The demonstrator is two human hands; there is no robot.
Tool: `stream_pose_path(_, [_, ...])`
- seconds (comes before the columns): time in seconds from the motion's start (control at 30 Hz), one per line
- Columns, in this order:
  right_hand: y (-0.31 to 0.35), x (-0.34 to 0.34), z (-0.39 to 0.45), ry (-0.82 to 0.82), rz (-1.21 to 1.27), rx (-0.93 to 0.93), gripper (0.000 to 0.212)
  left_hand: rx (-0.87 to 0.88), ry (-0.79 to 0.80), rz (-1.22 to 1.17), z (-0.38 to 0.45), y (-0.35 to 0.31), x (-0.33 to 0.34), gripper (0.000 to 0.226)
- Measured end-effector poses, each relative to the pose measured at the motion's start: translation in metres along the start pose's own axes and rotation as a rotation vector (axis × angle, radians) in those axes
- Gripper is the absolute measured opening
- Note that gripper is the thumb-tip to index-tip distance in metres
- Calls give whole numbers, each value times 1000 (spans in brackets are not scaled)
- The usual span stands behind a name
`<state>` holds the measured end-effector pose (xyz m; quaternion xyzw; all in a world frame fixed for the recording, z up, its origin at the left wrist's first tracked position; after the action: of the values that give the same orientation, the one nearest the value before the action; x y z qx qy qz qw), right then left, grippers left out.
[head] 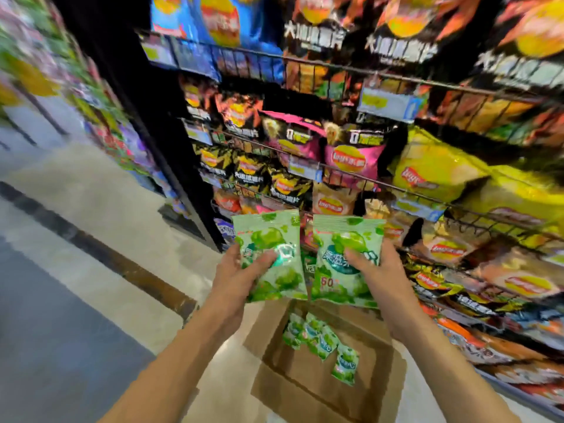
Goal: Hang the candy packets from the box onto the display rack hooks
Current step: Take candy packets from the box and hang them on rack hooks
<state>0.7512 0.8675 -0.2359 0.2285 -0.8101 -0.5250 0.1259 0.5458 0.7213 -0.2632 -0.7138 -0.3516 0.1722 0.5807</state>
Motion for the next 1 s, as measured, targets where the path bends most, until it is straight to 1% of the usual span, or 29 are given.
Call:
stream_pose_path(0.07, [32, 17, -14, 70, -6, -73, 92, 59, -49, 19, -21, -35, -7, 100])
stream_pose_path(0.1, [49, 26, -22, 95, -11, -100, 89, 91, -60, 10, -31, -53, -11, 94])
stream_pose_path(0.17, [72, 46, -27, 168, -50, -144, 70, 150, -115, 6, -47, -85, -25, 85])
stream_pose_path(0.2, [81, 59, -29, 201, -85, -148, 58, 179, -150, 4, -52, -97, -36, 77])
stream_pose_path(0.27, [98, 88, -37, 269, -125, -171, 41, 248, -210, -12, -64, -118, -61, 51])
stream_pose_path(0.3, [107, 102, -40, 293, -132, -198, 36, 289, -246, -14, -70, -128, -74, 44])
stream_pose_path(0.37, [122, 132, -43, 344, -149, -228, 32, 343, -331, -1, -83, -143, -102, 43])
stream_pose_path(0.47, [139, 186, -52, 406, -175, -265, 28, 380, -432, -79, -99, -157, -147, 42])
stream_pose_path(0.53, [142, 225, -58, 437, -176, -258, 27, 390, -497, -118, -109, -166, -176, 42])
stream_pose_path(0.67, [147, 312, -77, 529, -166, -242, 23, 431, -565, -134, -120, -188, -245, 42])
stream_pose_path(0.77, [148, 378, -87, 531, -176, -266, 19, 444, -597, -146, -121, -200, -308, 42])
stream_pose_path(0.87, [152, 442, -99, 553, -181, -262, 23, 460, -627, -150, -119, -216, -370, 37])
stream_pose_path(1.0, [160, 516, -108, 582, -150, -258, 24, 483, -643, -149, -111, -240, -435, 39])
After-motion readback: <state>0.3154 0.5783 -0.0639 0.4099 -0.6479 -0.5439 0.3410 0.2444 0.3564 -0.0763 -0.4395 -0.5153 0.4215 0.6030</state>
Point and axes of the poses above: each hand's wrist, its own z-axis towards the middle knuckle, its own x-axis out of the palm, y = z × x, the point moved 3 cm from there along z, towards the middle knuckle, and after that the axes turned 9 degrees about x, right-handed, at the moved point
